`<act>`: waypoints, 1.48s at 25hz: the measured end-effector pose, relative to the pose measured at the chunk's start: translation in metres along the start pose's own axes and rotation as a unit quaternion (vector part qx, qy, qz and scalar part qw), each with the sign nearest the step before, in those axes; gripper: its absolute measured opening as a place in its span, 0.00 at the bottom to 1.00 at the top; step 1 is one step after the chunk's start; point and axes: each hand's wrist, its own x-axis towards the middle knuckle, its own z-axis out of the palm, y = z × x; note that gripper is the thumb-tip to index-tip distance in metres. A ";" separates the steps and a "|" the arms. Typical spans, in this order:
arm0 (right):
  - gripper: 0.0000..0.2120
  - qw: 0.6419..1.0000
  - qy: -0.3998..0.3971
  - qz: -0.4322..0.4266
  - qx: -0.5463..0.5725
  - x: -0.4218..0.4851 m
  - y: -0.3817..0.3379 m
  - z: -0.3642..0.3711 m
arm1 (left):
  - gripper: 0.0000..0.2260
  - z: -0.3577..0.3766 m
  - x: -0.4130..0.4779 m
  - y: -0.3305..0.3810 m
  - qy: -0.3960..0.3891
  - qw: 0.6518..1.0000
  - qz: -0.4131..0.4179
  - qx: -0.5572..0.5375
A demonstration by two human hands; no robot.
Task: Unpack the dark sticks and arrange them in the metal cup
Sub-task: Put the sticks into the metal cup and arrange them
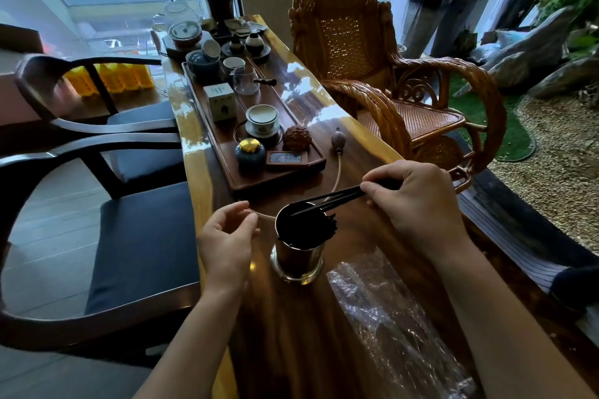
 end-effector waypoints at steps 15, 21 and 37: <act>0.10 0.949 -0.217 -0.104 -0.201 0.031 0.002 0.100 | 0.43 0.006 0.000 -0.038 -0.251 0.914 0.111 0.298; 0.10 0.940 -0.241 -0.113 -0.212 0.031 0.020 0.111 | 0.32 0.004 0.005 -0.046 -0.208 0.919 0.204 0.266; 0.17 0.956 -0.106 -0.170 -0.216 -0.049 0.004 0.116 | 0.43 0.028 0.021 -0.066 -0.317 0.907 0.150 0.234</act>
